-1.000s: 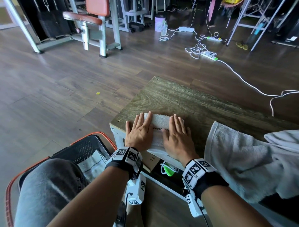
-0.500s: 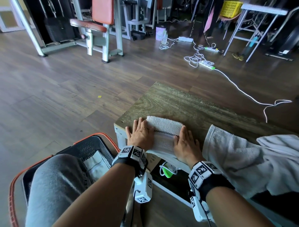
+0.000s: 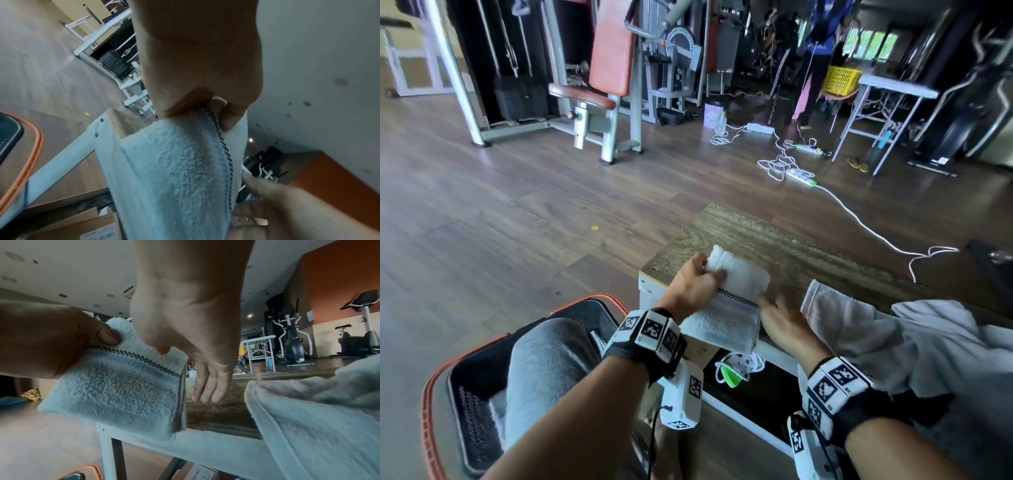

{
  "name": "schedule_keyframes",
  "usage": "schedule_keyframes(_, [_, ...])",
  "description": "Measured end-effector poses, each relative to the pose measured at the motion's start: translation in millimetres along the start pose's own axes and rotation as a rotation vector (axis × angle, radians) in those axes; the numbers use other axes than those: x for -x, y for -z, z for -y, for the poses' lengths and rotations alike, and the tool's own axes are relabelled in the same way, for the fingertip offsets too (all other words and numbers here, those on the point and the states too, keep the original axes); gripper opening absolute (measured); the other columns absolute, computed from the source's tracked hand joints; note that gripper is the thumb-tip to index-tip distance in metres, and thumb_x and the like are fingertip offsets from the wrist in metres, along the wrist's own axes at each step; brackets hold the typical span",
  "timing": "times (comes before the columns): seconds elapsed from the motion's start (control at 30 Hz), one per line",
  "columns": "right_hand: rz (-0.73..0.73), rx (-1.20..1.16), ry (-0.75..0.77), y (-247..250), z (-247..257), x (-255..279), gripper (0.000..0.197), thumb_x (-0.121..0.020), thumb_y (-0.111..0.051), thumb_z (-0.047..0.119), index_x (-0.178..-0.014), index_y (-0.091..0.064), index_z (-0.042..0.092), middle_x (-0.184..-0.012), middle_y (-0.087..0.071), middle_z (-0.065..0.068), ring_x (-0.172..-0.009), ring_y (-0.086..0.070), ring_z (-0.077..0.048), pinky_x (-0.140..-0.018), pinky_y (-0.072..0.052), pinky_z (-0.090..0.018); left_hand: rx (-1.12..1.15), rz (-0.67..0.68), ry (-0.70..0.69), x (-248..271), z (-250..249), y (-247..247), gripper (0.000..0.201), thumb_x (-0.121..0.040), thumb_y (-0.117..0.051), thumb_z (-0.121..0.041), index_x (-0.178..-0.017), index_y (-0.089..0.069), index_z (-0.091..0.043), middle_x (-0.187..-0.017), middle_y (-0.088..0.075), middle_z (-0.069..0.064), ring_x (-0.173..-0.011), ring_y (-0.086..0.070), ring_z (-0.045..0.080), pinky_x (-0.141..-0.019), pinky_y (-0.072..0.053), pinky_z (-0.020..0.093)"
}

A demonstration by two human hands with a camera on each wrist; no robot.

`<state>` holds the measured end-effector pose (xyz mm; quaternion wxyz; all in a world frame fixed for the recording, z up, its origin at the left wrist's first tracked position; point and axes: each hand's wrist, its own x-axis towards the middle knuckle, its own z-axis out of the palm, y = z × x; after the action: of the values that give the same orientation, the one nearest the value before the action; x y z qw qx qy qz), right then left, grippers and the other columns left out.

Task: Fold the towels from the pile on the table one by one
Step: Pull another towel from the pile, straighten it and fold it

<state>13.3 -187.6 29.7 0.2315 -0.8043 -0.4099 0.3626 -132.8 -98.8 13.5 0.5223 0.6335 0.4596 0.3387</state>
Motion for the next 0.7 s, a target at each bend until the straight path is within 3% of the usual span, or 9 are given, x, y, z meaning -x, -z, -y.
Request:
schedule_keyframes(0.03, [0.016, -0.071, 0.000, -1.5, 9.0, 5.9, 0.073, -0.102, -0.021, 0.060, -0.159, -0.007, 0.017, -0.166, -0.003, -0.011, -0.152, -0.011, -0.030, -0.121, -0.011, -0.046, 0.037, -0.007, -0.018, 3.8, -7.6, 6.3, 0.032, -0.092, -0.062, -0.027, -0.113, -0.050, -0.006, -0.090, -0.055, 0.001, -0.078, -0.055, 0.014, -0.060, -0.046, 0.020])
schedule_keyframes(0.1, [-0.036, -0.110, 0.050, -4.7, 27.5, 9.2, 0.070, -0.099, -0.017, 0.064, -0.157, -0.016, 0.024, -0.166, -0.009, -0.009, -0.151, -0.016, -0.032, -0.121, -0.012, -0.053, 0.133, -0.048, -0.021, 13.1, -21.3, 21.9, 0.037, -0.089, -0.063, -0.024, -0.120, -0.053, -0.006, -0.102, -0.064, 0.004, -0.088, -0.061, 0.019, -0.075, -0.052, 0.029])
schedule_keyframes(0.17, [-0.108, -0.131, 0.163, -8.2, 47.1, 11.6, 0.061, -0.103, -0.018, 0.058, -0.154, -0.026, 0.025, -0.164, -0.021, -0.006, -0.148, -0.026, -0.032, -0.120, -0.020, -0.055, 0.224, -0.125, -0.030, 22.9, -32.0, 39.8, 0.034, -0.086, -0.064, -0.021, -0.116, -0.057, -0.007, -0.099, -0.069, 0.005, -0.085, -0.065, 0.021, -0.072, -0.054, 0.033])
schedule_keyframes(0.23, [-0.133, -0.234, 0.275, -13.1, 65.9, 14.0, 0.050, -0.107, -0.029, 0.040, -0.154, -0.029, 0.024, -0.161, -0.028, -0.004, -0.144, -0.035, -0.028, -0.117, -0.028, -0.048, 0.278, -0.233, -0.040, 31.2, -39.8, 60.2, 0.029, -0.083, -0.065, -0.020, -0.109, -0.057, -0.011, -0.090, -0.069, 0.003, -0.079, -0.067, 0.019, -0.067, -0.056, 0.031])
schedule_keyframes(0.3, [-0.140, -0.334, 0.370, -21.1, 83.4, 16.9, 0.041, -0.102, -0.038, 0.020, -0.143, -0.040, 0.025, -0.144, -0.050, -0.009, -0.116, -0.057, -0.027, -0.096, -0.048, -0.042, 0.318, -0.350, -0.061, 42.1, -46.6, 81.0, 0.019, -0.087, -0.064, -0.014, -0.101, -0.052, -0.015, -0.079, -0.064, -0.004, -0.067, -0.063, 0.010, -0.055, -0.052, 0.022])
schedule_keyframes(0.37, [-0.102, -0.388, 0.435, -33.1, 102.0, 26.7, 0.039, -0.097, -0.038, 0.010, -0.134, -0.041, 0.023, -0.124, -0.059, -0.010, -0.093, -0.060, -0.023, -0.074, -0.049, -0.034, 0.350, -0.440, -0.078, 53.3, -49.4, 100.3, 0.019, -0.090, -0.061, -0.009, -0.100, -0.048, -0.018, -0.079, -0.064, -0.005, -0.065, -0.063, 0.009, -0.052, -0.050, 0.021])
schedule_keyframes(0.47, [-0.038, -0.407, 0.503, -54.2, 128.1, 40.3, 0.050, -0.096, -0.039, 0.009, -0.143, -0.031, 0.026, -0.126, -0.058, -0.006, -0.101, -0.058, -0.025, -0.080, -0.046, -0.033, 0.335, -0.575, -0.102, 72.8, -49.1, 127.6, 0.023, -0.090, -0.061, -0.010, -0.107, -0.047, -0.016, -0.082, -0.062, -0.005, -0.064, -0.062, 0.004, -0.049, -0.047, 0.016])
schedule_keyframes(0.57, [0.000, -0.383, 0.548, -76.8, 144.9, 51.8, 0.058, -0.098, -0.038, 0.009, -0.149, -0.020, 0.027, -0.128, -0.055, -0.007, -0.108, -0.058, -0.027, -0.092, -0.049, -0.039, 0.279, -0.685, -0.088, 93.6, -46.2, 152.6, 0.028, -0.089, -0.064, -0.015, -0.112, -0.049, -0.013, -0.084, -0.059, -0.005, -0.072, -0.057, 0.010, -0.052, -0.045, 0.018])
schedule_keyframes(0.7, [0.054, -0.348, 0.590, -110.1, 154.1, 56.6, 0.058, -0.098, -0.039, 0.011, -0.149, -0.018, 0.030, -0.127, -0.059, -0.011, -0.107, -0.061, -0.029, -0.097, -0.050, -0.047, 0.212, -0.745, -0.018, 114.7, -34.5, 179.5, 0.028, -0.088, -0.064, -0.013, -0.111, -0.049, -0.017, -0.081, -0.058, -0.002, -0.064, -0.052, 0.009, -0.043, -0.039, 0.014])
